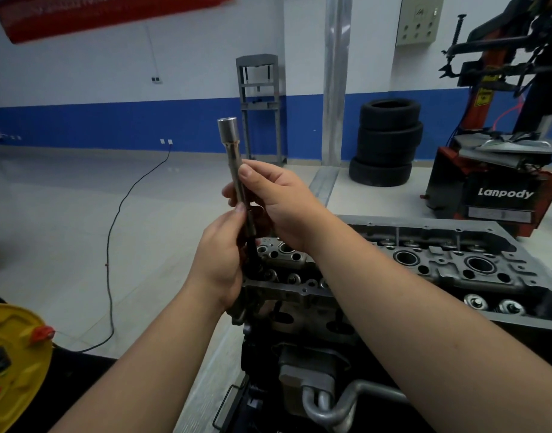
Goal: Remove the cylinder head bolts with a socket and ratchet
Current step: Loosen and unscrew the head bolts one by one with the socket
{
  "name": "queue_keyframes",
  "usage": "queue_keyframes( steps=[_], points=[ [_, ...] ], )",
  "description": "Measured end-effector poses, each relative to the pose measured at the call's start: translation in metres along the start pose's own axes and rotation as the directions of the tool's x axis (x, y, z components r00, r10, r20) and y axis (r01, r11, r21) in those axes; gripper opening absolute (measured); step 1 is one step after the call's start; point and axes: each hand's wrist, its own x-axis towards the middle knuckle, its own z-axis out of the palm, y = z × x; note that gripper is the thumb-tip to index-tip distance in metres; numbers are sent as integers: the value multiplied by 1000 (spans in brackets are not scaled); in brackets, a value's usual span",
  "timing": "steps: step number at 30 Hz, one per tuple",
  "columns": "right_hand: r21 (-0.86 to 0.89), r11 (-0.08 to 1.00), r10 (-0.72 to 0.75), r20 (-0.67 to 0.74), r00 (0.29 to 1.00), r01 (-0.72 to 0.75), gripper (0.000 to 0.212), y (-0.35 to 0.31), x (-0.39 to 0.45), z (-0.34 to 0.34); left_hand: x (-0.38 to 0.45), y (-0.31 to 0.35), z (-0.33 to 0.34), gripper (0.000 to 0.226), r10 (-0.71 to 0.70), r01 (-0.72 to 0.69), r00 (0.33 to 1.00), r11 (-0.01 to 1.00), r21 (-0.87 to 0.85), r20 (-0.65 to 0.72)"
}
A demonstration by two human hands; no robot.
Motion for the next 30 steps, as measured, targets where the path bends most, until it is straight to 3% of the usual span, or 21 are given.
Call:
queue_keyframes(
  steps=[5, 8, 11, 18, 24, 27, 30],
  points=[
    [73, 997, -19, 37, 999, 17, 12, -2, -1, 2, -2, 1, 4, 14, 52, -57, 996, 996, -74, -67],
    [67, 996, -59, 20, 998, 58, 7, -1, 0, 3, 0, -1, 4, 33, 72, -80, 991, 994, -70, -111],
    [44, 996, -73, -7, 997, 73, 7, -1, 0, 3, -1, 0, 6, 32, 38, -42, 998, 995, -95, -51],
    [36, 997, -65, 17, 998, 64, 9, -2, -2, 1, 0, -2, 7, 35, 57, -57, 998, 985, 162, 5],
    [-23, 999, -31, -46, 998, 30, 11, -3, -2, 3, 0, 3, 4, 49, -18, 18, 1000, 1000, -15, 3],
    [-24, 1000, -6, 21, 1000, 7, 20, -4, -3, 3, 0, 2, 1, 40, -19, 18, 999, 999, -27, -30],
    [-9, 1000, -22, 24, 999, 23, 14, -3, -3, 4, 0, 0, 3, 20, 36, -39, 997, 998, -57, -64]
  ],
)
